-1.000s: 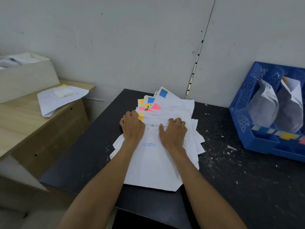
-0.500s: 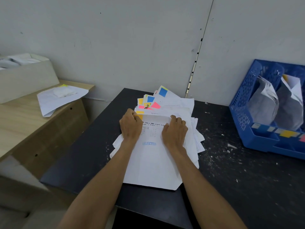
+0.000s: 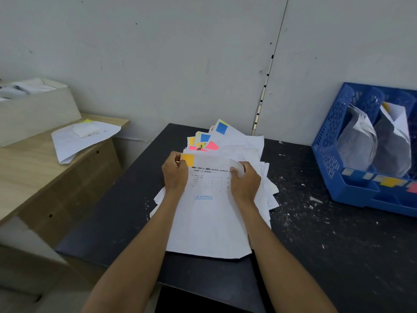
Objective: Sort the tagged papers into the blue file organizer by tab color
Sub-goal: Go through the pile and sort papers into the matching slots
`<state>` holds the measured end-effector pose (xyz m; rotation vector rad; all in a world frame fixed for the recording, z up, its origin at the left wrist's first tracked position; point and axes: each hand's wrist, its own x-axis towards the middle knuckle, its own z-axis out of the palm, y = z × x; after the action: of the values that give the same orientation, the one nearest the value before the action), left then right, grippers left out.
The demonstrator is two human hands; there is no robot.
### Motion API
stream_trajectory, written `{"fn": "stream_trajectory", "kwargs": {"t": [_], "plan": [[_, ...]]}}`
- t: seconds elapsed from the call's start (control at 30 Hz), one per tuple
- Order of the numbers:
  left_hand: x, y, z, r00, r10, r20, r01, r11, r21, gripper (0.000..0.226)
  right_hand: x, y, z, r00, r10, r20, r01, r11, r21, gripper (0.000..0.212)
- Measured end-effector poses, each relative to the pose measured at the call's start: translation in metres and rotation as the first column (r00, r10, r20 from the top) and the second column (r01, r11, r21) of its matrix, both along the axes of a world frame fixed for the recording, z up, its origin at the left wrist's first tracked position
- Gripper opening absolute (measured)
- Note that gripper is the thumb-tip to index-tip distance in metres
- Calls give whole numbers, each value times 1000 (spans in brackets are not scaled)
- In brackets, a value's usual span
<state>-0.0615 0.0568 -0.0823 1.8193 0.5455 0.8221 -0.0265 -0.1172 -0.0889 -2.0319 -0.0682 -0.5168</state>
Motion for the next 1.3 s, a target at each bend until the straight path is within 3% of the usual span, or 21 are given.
{"fn": "stream_trajectory", "kwargs": {"t": [0.57,0.8,0.9,1.0,1.13,1.2,1.3], "plan": [[2,6,-9,989,-107,-101,116,989,89,18,4,4,-7,998,-56,4,56,998,-37,22],[5,7,-14,982,-130,-135,135,990,33,26,3,1,1,998,-43,-56,42,999,-29,17],[2,11,-8,978,-184,-101,176,981,-83,31,4,-6,3,989,51,-139,-57,998,-40,25],[5,7,15,982,-187,-3,179,942,-285,34,3,-24,11,947,216,-239,-184,971,152,42],[34,-19,61,979,-159,127,195,912,-362,41,-3,-62,46,846,457,-273,-288,824,488,34],[53,-41,82,968,-175,178,227,917,-329,33,-4,-83,65,812,513,-277,-302,777,552,31],[80,-96,109,952,-225,209,262,950,-171,7,0,-122,90,905,392,-164,-259,814,519,23]]}}
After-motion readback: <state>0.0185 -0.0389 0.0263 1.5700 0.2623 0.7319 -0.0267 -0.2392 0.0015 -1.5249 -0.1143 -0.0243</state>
